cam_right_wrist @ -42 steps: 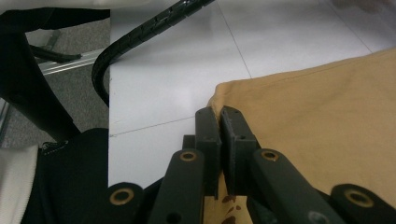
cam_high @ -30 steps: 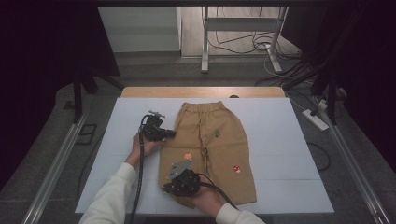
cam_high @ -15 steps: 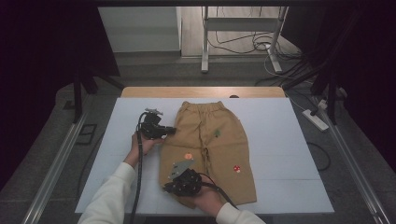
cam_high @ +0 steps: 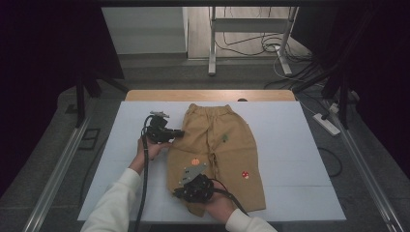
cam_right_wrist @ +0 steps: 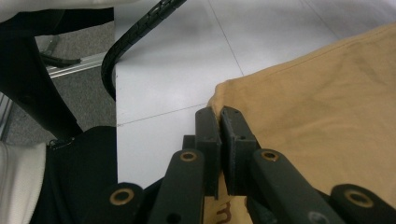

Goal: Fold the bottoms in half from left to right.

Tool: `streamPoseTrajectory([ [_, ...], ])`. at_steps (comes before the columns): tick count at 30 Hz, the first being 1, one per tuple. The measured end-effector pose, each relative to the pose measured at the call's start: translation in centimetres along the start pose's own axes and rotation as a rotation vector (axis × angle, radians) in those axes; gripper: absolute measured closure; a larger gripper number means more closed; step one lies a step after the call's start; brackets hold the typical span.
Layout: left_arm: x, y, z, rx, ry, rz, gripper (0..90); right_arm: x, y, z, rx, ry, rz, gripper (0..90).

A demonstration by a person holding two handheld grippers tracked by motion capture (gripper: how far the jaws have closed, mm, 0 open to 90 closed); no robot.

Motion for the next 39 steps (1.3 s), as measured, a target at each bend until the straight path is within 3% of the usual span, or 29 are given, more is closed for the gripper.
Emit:
streamPoseTrajectory([
  [21,0.3,0.2,0.9,-0.017,-0.012,0.019,84.6,-1.6,2.7,0.7,-0.027,-0.058,0.028,85.4],
  [39,1.6,-1.1,2.7,-0.061,-0.054,0.013,84.5,-3.7,5.7,0.8,-0.088,-0.120,0.049,85.4],
])
Point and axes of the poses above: each handheld gripper's, and its own axes: y roughly backward along the jaws, x roughly out of its top, z roughly to its right, the point moved 1 cm from there along -y, roughly forward along the jaws, and after that the axes turned 9 degrees about y, right-handed, at the moved point
